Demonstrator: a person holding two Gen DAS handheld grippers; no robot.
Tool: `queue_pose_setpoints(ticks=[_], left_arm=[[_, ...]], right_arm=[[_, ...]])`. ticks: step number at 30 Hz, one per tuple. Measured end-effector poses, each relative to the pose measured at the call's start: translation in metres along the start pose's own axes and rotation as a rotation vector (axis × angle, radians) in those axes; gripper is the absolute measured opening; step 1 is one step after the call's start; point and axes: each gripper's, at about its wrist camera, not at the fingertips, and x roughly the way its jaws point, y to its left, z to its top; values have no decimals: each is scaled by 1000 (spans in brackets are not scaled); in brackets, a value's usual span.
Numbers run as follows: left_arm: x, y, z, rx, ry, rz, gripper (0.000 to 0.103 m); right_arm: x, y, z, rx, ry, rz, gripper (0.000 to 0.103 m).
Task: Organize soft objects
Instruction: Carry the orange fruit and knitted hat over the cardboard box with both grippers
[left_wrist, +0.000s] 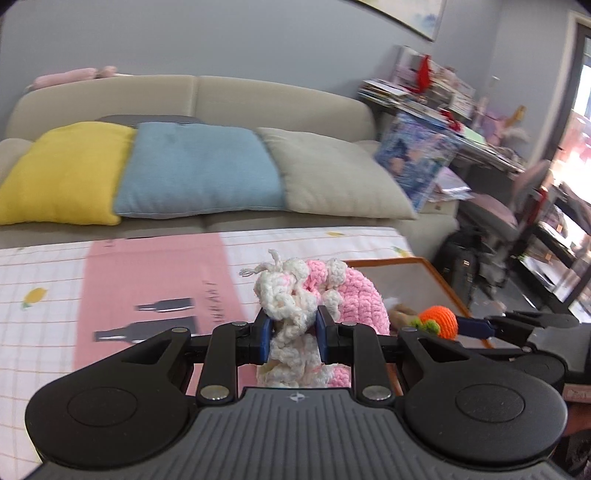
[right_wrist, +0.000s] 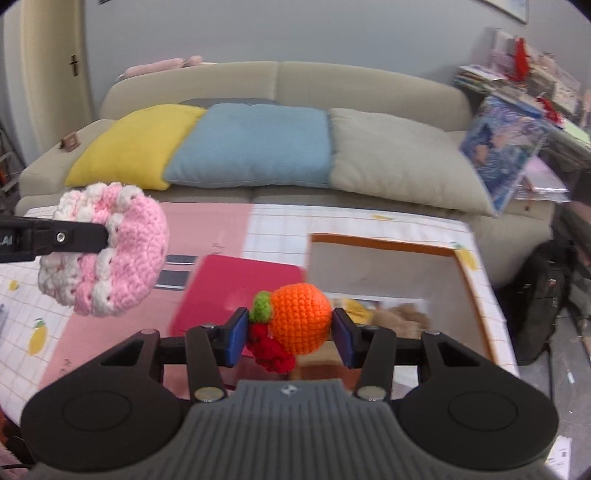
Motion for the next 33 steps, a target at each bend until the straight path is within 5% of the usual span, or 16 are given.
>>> queue_pose_setpoints(ticks=[13, 20, 27, 33], left_arm=[[41, -69, 23, 89, 37, -169, 27], [87, -108, 18, 152, 137, -237, 27], [120, -131, 10, 233, 177, -178, 27], [145, -135, 32, 281, 150, -84, 27]], right_arm=[[-22, -93, -20, 125, 20, -98, 48], [-5, -130, -29, 158, 81, -105, 48], [21, -139, -36, 123, 120, -99, 48], [49, -146, -10, 71, 86, -66, 48]])
